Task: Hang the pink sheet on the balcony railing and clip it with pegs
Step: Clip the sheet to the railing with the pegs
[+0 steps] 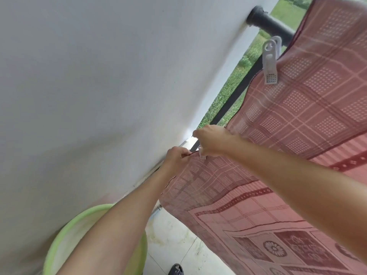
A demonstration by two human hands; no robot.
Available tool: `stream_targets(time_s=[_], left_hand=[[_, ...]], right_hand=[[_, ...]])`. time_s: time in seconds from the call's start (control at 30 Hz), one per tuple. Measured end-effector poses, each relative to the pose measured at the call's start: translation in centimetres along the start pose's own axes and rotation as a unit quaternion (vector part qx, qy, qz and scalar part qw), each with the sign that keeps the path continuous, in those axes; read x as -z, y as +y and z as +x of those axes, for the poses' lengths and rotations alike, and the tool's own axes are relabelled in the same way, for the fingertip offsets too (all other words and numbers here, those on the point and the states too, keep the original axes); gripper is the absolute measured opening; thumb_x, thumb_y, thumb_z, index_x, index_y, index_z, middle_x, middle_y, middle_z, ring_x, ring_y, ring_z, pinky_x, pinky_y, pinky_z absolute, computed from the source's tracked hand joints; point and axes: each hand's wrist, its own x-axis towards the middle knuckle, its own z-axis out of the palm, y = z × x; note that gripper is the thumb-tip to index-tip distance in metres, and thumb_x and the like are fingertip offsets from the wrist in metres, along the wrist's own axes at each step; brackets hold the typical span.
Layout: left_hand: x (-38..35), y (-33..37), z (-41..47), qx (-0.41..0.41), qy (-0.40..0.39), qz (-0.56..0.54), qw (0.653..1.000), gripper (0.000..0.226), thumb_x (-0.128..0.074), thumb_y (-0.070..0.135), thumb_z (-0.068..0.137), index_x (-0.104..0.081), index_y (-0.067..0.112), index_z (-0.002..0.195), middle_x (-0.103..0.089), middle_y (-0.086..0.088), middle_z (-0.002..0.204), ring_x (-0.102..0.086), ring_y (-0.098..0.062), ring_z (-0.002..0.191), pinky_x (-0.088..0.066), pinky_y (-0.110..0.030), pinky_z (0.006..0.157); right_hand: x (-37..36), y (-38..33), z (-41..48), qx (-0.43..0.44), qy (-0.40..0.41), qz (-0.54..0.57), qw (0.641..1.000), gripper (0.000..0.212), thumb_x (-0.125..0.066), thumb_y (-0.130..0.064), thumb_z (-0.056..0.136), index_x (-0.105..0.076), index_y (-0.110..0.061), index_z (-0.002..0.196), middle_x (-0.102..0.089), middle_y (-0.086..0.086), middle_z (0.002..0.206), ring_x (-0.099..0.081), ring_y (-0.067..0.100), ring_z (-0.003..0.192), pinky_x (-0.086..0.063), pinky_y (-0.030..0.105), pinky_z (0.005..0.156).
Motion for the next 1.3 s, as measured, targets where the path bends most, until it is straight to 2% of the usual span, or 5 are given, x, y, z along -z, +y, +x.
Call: stream_targets(time_s=[0.23, 0.6, 0.83, 1.1, 1.3], left_hand=[[5.1, -1.4, -4.0, 0.054, -0.041, 0.156, 0.985, 0.007, -0.066, 0.019, 0.083, -0.072, 0.021, 0.085, -0.07, 0.004, 0.085, -0.065, -0.016, 0.084, -0.051, -0.028, 0.076], [5.3, 5.5, -8.9, -0.026, -0.076, 0.316, 0.945, 0.016, -0.057, 0.023, 0.089, -0.07, 0.02, 0.098, -0.069, 0.003, 0.091, -0.063, -0.018, 0.085, -0.053, -0.033, 0.077], [-0.8, 13.5, -13.2, -0.146, -0.092, 0.388, 0.905, 0.014, -0.047, 0.023, 0.085, -0.058, 0.019, 0.077, -0.062, 0.005, 0.076, -0.058, -0.021, 0.077, -0.044, -0.03, 0.064], [-8.9, 28.8, -18.8, -0.306, -0.05, 0.369, 0.876, 0.023, -0.056, 0.029, 0.091, -0.07, 0.023, 0.108, -0.072, 0.004, 0.101, -0.067, -0.019, 0.094, -0.052, -0.03, 0.079], [-11.8, 40.2, -20.7, -0.509, 0.089, 0.289, 0.806, 0.014, -0.058, 0.017, 0.093, -0.07, 0.01, 0.095, -0.067, -0.002, 0.094, -0.061, -0.017, 0.086, -0.044, -0.024, 0.074]], right_hand=[[-1.1, -0.7, -5.4, 0.009, 0.162, 0.053, 0.985, 0.025, -0.056, -0.022, 0.095, -0.061, -0.015, 0.119, -0.064, 0.002, 0.11, -0.061, 0.022, 0.101, -0.053, 0.042, 0.086], [-6.2, 2.3, -17.0, -0.077, 0.203, 0.099, 0.971, 0.024, -0.048, -0.029, 0.096, -0.065, -0.019, 0.109, -0.062, -0.007, 0.108, -0.059, 0.01, 0.092, -0.051, 0.017, 0.067], [-9.4, 3.7, -28.4, -0.15, 0.228, 0.154, 0.95, 0.038, -0.046, -0.032, 0.099, -0.053, -0.022, 0.135, -0.058, -0.005, 0.129, -0.055, 0.016, 0.116, -0.05, 0.034, 0.092], [-9.9, 9.3, -43.4, -0.259, 0.355, 0.141, 0.887, 0.029, -0.058, -0.026, 0.093, -0.065, -0.015, 0.119, -0.07, 0.003, 0.106, -0.069, 0.024, 0.087, -0.058, 0.039, 0.068], [-6.6, 14.4, -51.1, -0.321, 0.481, 0.048, 0.814, 0.026, -0.066, -0.023, 0.088, -0.069, -0.01, 0.11, -0.071, 0.008, 0.106, -0.065, 0.024, 0.094, -0.056, 0.039, 0.07]])
